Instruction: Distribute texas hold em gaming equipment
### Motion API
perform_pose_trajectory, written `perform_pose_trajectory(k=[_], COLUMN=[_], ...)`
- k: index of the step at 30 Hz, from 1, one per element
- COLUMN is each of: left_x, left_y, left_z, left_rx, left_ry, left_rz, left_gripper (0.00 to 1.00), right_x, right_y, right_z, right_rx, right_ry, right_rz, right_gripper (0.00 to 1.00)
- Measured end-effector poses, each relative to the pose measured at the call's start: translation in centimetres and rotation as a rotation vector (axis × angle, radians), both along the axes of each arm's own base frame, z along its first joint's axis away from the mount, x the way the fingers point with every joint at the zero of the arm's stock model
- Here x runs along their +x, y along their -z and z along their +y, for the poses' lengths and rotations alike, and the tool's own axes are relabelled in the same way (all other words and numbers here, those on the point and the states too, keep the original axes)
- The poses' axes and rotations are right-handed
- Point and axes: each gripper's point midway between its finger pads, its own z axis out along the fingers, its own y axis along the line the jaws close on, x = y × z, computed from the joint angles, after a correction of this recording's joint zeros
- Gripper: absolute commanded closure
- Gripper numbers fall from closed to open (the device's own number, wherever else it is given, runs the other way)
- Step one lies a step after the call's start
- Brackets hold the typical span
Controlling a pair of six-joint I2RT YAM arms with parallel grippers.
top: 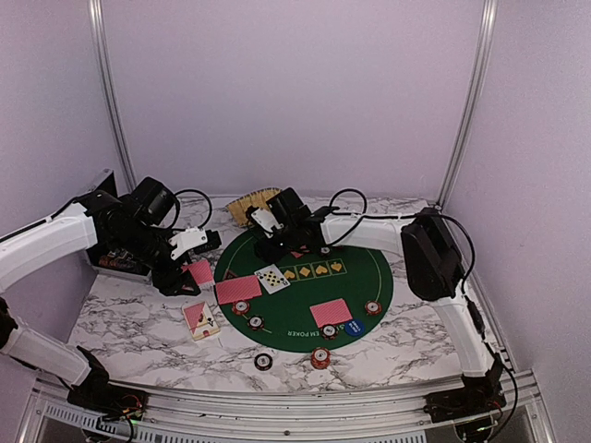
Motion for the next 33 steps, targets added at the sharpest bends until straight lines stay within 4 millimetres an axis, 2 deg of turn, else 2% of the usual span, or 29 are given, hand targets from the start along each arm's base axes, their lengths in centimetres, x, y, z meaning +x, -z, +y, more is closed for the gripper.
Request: perform_pose_trajectory(k=[3, 6, 8, 14, 18, 22, 27, 33], left_x=[0.0, 0.0, 0.0, 0.0, 0.0, 0.0, 0.0, 0.0], left_y=[0.0, 0.0, 0.0, 0.0, 0.0, 0.0, 0.0, 0.0], left_z=[0.0, 0.0, 0.0, 0.0, 0.0, 0.0, 0.0, 0.0], left_rx=[0.0, 0.0, 0.0, 0.0, 0.0, 0.0, 0.0, 0.0], left_ry=[0.0, 0.0, 0.0, 0.0, 0.0, 0.0, 0.0, 0.0], left_rz=[0.0, 0.001, 0.001, 0.001, 0.001, 0.001, 0.001, 0.001], left_gripper=[1.0, 1.0, 1.0, 1.0, 1.0, 1.0, 1.0, 1.0], right_x=[-0.7, -1.2, -1.4, -1.1, -1.1, -1.4, -2.2, -2.4], right_y=[3.2, 4.7, 4.7, 2.9, 2.4, 3.2, 5.1, 5.4], right_z=[-0.5, -0.6, -0.5, 0.6, 1.4, 2.1, 1.8, 1.4], right_rx=[-0.047, -0.07, -0.069, -0.016, -0.005, -0.026, -0.086, -0.117], right_ry=[0.015, 0.025, 0.037, 0.058, 0.057, 0.056, 0.053, 0.06], right_rz=[0.068, 0.107, 0.114, 0.102, 0.09, 0.076, 0.088, 0.084], right_gripper=[0.39, 0.39, 0.39, 0.39, 0.39, 0.39, 0.39, 0.4])
